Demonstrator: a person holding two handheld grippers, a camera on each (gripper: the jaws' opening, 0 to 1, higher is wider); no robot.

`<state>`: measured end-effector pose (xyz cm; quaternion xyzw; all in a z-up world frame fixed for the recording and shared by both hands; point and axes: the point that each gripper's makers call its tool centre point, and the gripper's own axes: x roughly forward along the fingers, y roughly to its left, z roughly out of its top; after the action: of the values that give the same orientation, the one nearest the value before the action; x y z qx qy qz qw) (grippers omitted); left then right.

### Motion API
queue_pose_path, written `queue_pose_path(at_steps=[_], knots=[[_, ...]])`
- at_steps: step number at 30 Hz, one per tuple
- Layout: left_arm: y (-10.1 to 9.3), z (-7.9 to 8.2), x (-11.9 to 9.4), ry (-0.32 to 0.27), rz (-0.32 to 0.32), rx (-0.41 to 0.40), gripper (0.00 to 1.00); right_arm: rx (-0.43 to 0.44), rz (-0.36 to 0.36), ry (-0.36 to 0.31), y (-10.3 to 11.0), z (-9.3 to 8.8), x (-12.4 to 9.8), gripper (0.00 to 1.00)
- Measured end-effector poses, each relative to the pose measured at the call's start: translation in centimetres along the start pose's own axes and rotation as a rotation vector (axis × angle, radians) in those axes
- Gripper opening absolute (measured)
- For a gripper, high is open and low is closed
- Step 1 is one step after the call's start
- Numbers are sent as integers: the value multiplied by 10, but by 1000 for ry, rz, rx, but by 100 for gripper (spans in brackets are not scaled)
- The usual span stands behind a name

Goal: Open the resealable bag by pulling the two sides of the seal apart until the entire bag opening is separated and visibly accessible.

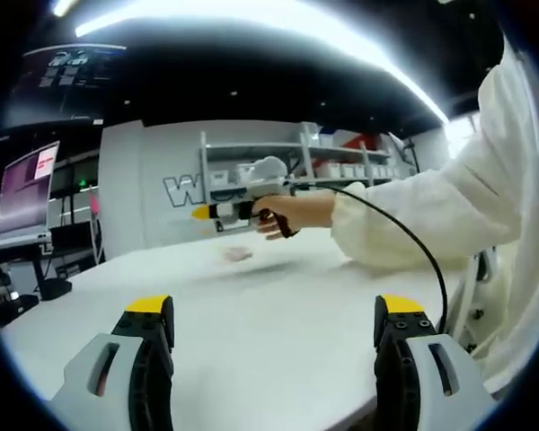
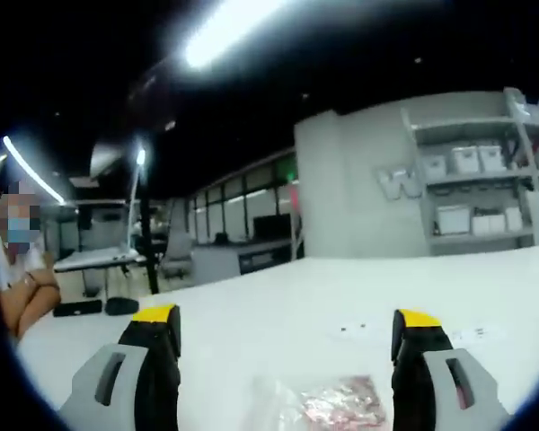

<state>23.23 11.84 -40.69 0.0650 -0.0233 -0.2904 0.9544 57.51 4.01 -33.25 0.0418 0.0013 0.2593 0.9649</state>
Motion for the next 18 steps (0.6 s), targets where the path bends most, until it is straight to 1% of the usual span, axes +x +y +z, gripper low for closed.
queue_pose_path(at_steps=[1, 3, 6, 7, 10, 15, 16, 18], knots=[[-1, 0, 0, 0, -1, 1, 91, 5, 2, -1, 0, 1, -1, 99], [-1, 0, 0, 0, -2, 1, 91, 54, 9, -22, 3, 6, -4, 99], [-1, 1, -1, 1, 0, 3, 91, 107, 11, -40, 4, 12, -5, 99], [-2, 1, -1, 0, 1, 4, 91, 114, 13, -45, 5, 14, -5, 99], [-2, 1, -2, 1, 1, 5, 91, 102, 11, -42, 5, 14, -7, 99], [-3, 2, -3, -3, 3, 5, 91, 86, 24, -36, 10, 14, -17, 99], [-3, 2, -4, -3, 4, 5, 91, 78, 29, -34, 11, 14, -19, 99], [-3, 2, -4, -2, 4, 5, 91, 22, 25, -20, 10, 12, -23, 99]])
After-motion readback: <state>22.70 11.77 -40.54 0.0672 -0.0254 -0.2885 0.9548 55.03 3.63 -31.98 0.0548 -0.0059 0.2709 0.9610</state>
